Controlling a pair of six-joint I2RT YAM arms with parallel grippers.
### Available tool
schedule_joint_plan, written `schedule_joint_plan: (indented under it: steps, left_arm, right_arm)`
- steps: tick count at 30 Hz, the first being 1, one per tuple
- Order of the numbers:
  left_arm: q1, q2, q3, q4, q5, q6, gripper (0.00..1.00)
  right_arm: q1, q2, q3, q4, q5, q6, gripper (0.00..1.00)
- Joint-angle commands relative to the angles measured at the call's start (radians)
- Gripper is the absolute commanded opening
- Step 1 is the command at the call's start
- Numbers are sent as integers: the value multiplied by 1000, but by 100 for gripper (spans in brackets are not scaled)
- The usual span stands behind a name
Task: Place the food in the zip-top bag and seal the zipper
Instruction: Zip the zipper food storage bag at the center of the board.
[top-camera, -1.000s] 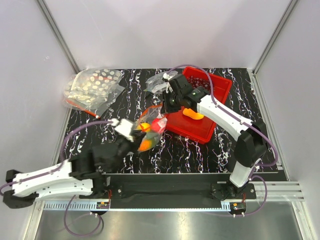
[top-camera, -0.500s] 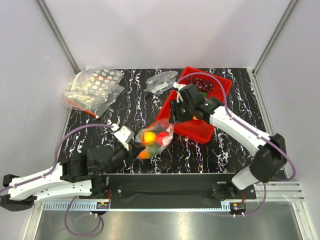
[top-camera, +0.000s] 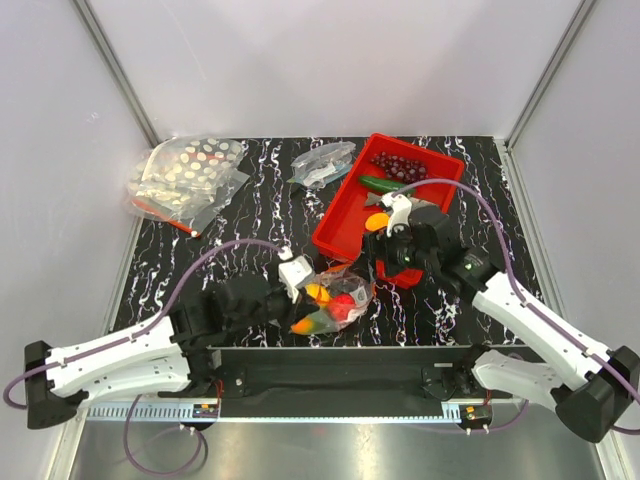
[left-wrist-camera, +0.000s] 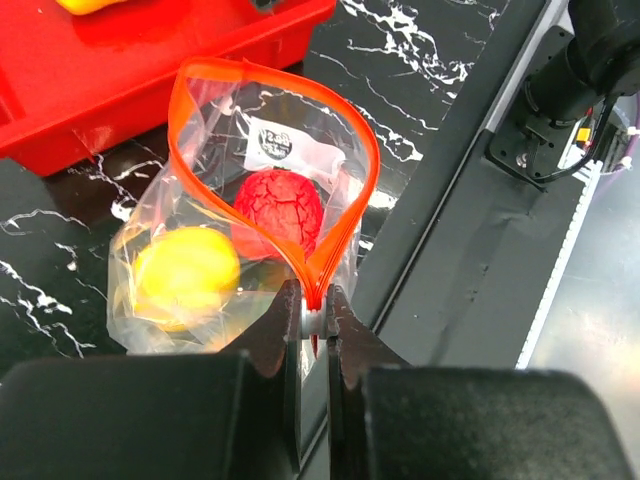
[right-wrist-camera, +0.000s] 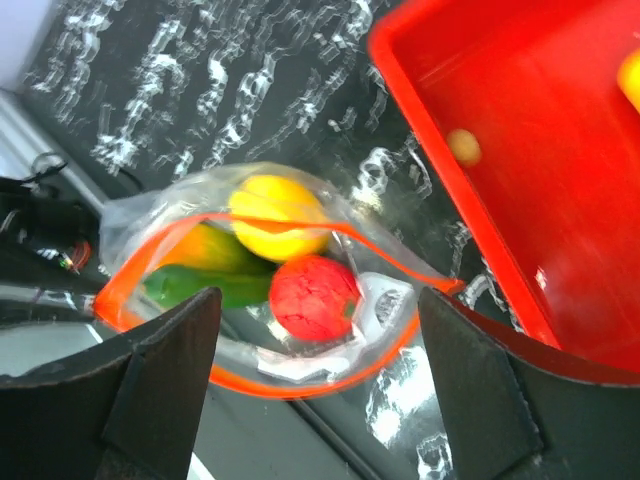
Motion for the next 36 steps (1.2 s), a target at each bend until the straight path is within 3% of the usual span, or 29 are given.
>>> schedule_joint_plan:
  steps: [1,4,6,11,23,36]
  left_arm:
    - [97,-20,54,43,165,68,2]
    - [147,-22,101,-22,184,100,2]
    - [153,-14,153,-81,173,120,2]
    - [158,0,252,-204,179,187,0]
    - [161,-89,218,-216,257,270,0]
    - [163,-54,263,-284,274,315,0]
  right_arm:
    - [-4,-49,-131,374,-127,-3,84]
    - [-4,-103,-268,632,-213,-32,86]
    - [-5,-99,-257,648,-290,-84,88]
    - [-4,24,-104,538,-488,-250,82]
    - [13,96,79,271,-747,-626,78]
    - [233,173,129,222,-571,-641,84]
